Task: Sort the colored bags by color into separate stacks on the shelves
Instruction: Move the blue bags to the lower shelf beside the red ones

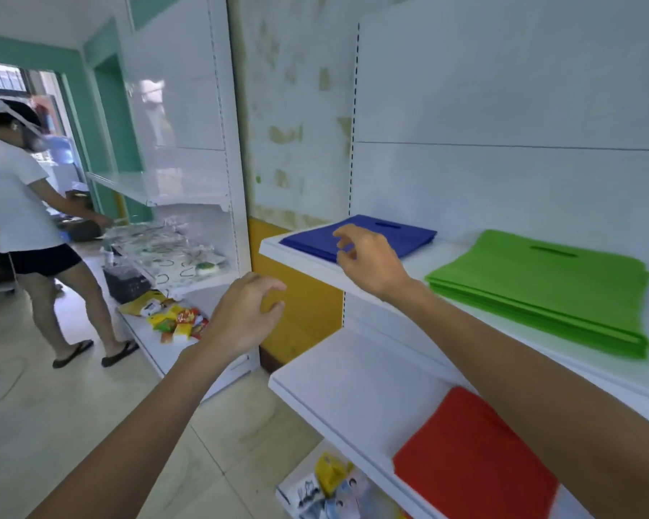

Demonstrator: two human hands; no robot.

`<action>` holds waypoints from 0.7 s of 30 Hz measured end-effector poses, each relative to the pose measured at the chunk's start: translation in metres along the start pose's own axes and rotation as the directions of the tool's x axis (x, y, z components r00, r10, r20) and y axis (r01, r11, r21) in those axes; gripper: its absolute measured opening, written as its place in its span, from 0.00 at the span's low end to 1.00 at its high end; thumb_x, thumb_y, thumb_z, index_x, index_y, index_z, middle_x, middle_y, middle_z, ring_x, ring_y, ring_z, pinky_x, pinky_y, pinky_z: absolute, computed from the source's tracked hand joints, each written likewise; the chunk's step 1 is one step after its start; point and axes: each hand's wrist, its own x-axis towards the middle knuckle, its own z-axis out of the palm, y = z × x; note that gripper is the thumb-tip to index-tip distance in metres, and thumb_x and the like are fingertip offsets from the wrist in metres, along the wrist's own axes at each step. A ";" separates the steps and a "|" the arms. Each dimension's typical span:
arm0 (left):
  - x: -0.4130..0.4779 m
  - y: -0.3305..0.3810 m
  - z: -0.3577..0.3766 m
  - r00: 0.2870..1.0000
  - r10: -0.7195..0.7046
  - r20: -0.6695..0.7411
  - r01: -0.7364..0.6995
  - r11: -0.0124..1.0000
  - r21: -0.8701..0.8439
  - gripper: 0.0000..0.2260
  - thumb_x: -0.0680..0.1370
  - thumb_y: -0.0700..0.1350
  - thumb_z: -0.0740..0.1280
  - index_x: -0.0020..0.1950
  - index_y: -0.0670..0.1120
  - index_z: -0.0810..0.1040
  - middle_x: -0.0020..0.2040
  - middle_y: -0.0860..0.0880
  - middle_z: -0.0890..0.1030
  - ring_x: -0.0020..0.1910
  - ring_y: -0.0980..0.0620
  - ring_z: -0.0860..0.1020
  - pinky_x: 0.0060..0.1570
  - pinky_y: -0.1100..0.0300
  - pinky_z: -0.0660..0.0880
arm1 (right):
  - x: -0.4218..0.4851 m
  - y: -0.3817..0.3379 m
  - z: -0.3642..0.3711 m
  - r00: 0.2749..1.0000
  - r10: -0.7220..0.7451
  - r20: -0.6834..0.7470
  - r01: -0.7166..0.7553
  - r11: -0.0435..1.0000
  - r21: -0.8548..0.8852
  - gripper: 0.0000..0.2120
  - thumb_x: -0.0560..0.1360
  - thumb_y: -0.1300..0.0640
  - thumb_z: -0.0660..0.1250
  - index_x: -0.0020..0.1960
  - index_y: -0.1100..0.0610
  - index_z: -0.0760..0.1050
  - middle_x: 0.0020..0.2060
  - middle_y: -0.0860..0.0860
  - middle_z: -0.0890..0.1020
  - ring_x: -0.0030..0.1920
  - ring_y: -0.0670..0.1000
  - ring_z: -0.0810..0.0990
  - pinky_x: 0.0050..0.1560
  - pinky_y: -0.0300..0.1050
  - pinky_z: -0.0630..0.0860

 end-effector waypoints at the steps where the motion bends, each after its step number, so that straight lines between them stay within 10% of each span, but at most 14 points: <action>1: 0.013 -0.008 0.000 1.000 -0.004 -0.003 0.004 1.000 -0.002 0.11 0.76 0.41 0.64 0.58 0.47 0.77 0.55 0.48 0.75 0.56 0.51 0.73 0.52 0.61 0.68 | 0.017 0.003 0.004 1.000 0.000 -0.015 0.000 1.000 0.008 0.17 0.77 0.61 0.60 0.65 0.58 0.70 0.57 0.52 0.78 0.53 0.52 0.77 0.51 0.48 0.75; 21: 0.282 -0.109 0.095 0.966 0.143 0.215 -0.079 0.957 -0.280 0.10 0.77 0.40 0.64 0.57 0.46 0.77 0.57 0.50 0.77 0.51 0.55 0.73 0.49 0.63 0.68 | 0.147 0.135 0.014 0.859 0.394 -0.325 -0.458 0.876 -0.149 0.13 0.76 0.61 0.60 0.60 0.60 0.73 0.54 0.54 0.79 0.51 0.55 0.78 0.54 0.52 0.75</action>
